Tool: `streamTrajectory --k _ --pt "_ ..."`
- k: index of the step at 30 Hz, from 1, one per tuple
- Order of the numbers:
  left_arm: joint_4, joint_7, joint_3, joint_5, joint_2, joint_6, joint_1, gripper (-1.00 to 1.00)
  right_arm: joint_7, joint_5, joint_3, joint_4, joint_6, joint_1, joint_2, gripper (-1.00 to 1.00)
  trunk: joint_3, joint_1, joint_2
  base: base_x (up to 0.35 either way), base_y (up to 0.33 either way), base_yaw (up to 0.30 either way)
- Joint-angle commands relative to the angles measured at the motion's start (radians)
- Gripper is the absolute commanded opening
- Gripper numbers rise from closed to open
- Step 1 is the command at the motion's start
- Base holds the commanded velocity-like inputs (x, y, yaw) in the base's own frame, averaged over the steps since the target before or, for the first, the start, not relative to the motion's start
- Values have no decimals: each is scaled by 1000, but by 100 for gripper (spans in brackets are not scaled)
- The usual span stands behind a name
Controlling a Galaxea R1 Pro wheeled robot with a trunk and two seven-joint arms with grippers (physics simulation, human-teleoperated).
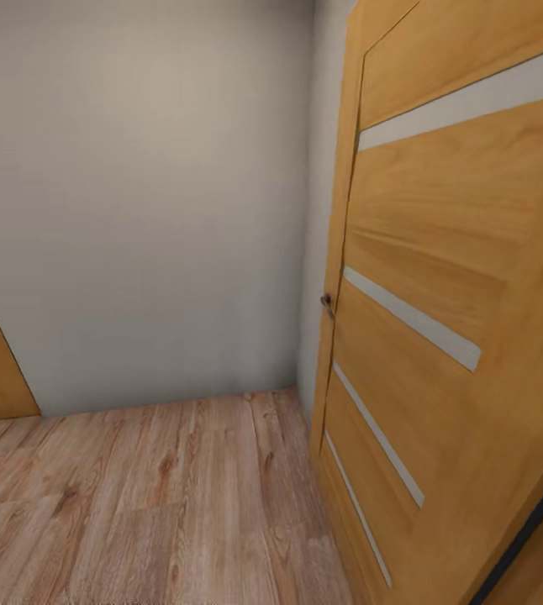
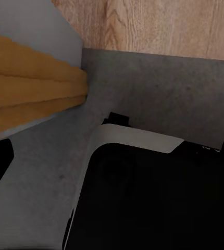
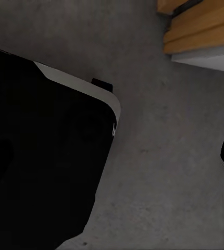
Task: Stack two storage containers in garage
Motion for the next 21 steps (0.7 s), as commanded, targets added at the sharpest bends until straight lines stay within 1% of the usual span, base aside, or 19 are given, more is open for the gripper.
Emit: streamTrajectory --k 1,3,7,15,21 --pt "1 2 2 4 -1 -4 -1 100 -6 3 7 3 -4 -1 0 100 -1 0 -1 0 0 269" --pt "1 2 3 4 -1 -3 -1 100 -6 2 7 3 -4 -1 0 100 -1 0 -1 14 0 227" --pt "1 1 4 4 2 -3 -1 100 -6 2 7 3 -4 -1 0 100 -1 0 -1 151 -26 90" --pt "1 2 4 4 3 -3 -1 100 -6 4 7 3 -4 -1 0 100 -1 0 -1 251 -65 15" --pt "1 2 4 4 2 -4 -1 100 -6 5 7 3 -4 -1 0 100 -1 0 -1 44 -6 0"
